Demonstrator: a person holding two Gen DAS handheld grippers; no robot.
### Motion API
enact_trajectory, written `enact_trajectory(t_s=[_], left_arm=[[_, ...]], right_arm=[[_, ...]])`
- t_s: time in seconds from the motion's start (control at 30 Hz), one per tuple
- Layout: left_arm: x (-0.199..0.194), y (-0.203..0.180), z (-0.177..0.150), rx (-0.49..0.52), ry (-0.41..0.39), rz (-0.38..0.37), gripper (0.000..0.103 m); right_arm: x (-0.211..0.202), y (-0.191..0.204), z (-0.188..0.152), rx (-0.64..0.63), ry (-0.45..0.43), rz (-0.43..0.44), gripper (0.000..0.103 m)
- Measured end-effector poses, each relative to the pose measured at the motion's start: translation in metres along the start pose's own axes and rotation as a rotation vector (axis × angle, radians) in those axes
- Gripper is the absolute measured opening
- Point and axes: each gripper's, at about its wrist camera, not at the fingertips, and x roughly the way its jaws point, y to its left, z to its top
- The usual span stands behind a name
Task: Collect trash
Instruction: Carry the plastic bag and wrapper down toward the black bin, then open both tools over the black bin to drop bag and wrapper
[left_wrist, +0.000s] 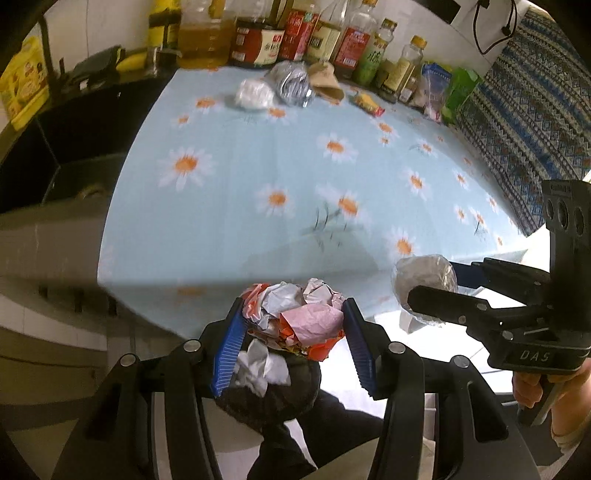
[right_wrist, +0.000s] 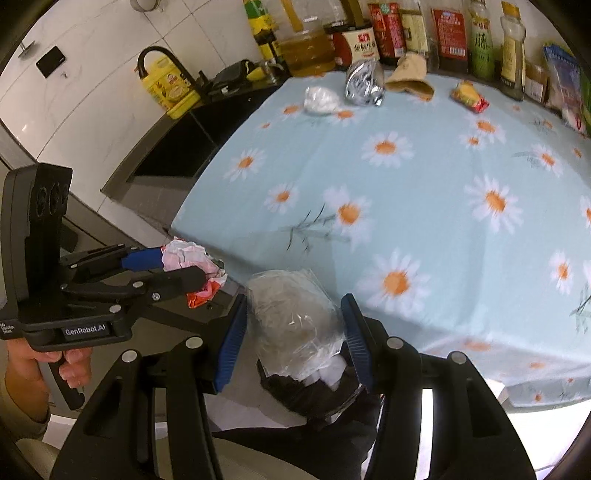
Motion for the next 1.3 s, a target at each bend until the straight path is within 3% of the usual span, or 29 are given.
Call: enact_trajectory(t_s=[0.27,0.67,0.9,1.03,1.3], left_arm=[[0.013,0.019,-0.037,-0.041,0.064,-0.002,0.051],[0.062,0.043,-0.08,-0.121,0.196,-0.037,0.051],[0.079,0.044,-0.088,-0.12,0.256,-0.048,0.054],[0.082,0.044,-0.086,-0.131,0.263,-0.045,0.062],[0.081,0.047,-0.081,-0.132,0.262,-0.036,0.062]], right_arm=[[0.028,0.011,-0.024,0.017,0.067,0.017,0.052],[0.072,0.004,-0.039,0.057,0.17,0.01,0.052],[0.082,0.0,-0.038,0.094,0.192,0.022,0.053],[0.079,-0.002,-0.034,0.11,0.188,0.033,0.061],[0.074,-0.01,-0.029,0.135,0.174,0.027,0.061]])
